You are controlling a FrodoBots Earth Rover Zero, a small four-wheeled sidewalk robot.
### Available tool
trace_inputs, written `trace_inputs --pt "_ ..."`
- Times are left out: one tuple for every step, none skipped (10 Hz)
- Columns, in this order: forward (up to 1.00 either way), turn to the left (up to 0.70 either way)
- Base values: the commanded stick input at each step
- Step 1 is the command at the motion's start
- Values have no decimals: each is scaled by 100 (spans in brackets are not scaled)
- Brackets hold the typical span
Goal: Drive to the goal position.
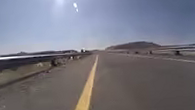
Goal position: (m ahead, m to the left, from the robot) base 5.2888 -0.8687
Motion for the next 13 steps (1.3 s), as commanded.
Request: trace_inputs --pt "85 0" --pt "85 0" --pt "85 0" --pt "85 0" --pt "85 0" --pt "85 0" --pt "85 0" --pt "85 0" --pt "85 0" --pt "85 0" --pt "85 0" --pt "85 0" --pt "85 0"
